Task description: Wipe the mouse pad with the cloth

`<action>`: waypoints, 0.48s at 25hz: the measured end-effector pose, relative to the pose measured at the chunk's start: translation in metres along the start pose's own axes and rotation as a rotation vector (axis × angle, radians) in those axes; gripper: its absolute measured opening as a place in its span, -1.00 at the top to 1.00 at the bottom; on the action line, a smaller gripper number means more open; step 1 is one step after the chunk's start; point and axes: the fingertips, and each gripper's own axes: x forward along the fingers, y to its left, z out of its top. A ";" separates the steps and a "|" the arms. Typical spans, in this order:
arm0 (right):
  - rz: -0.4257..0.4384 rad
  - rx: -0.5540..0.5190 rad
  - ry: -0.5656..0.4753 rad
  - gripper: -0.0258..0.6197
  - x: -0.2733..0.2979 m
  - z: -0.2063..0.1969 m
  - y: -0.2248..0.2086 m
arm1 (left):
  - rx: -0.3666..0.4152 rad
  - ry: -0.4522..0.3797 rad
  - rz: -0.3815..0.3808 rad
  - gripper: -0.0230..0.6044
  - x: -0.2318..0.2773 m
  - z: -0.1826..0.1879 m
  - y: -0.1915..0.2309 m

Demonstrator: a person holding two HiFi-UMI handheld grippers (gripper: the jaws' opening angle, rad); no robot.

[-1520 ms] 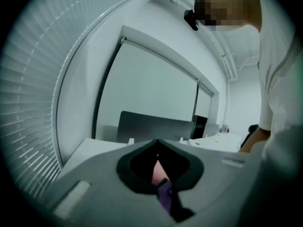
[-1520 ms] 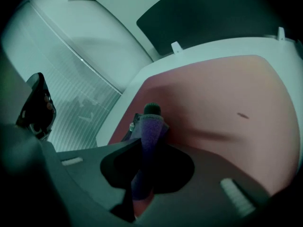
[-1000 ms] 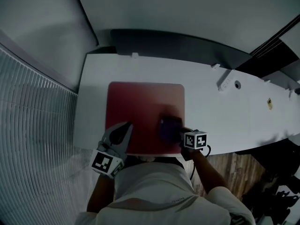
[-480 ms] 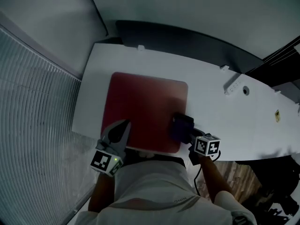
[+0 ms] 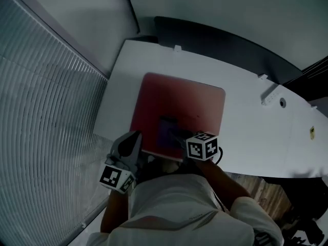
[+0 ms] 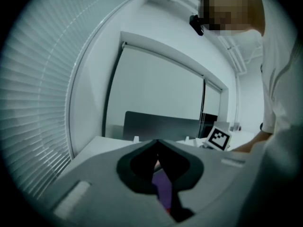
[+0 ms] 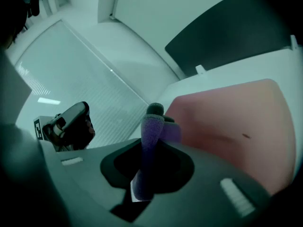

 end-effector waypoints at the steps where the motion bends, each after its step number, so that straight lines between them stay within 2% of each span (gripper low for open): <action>1: 0.017 -0.013 0.013 0.76 0.017 -0.005 0.016 | -0.003 -0.004 0.010 0.92 -0.013 -0.002 0.011; 6: 0.093 -0.010 0.076 0.76 0.103 -0.041 0.082 | -0.014 -0.009 0.071 0.92 -0.082 -0.018 0.066; 9: 0.077 0.012 0.098 0.76 0.150 -0.060 0.094 | -0.030 -0.024 0.087 0.92 -0.115 -0.025 0.093; 12: 0.011 0.038 0.133 0.76 0.182 -0.077 0.088 | -0.039 -0.019 0.087 0.92 -0.140 -0.028 0.110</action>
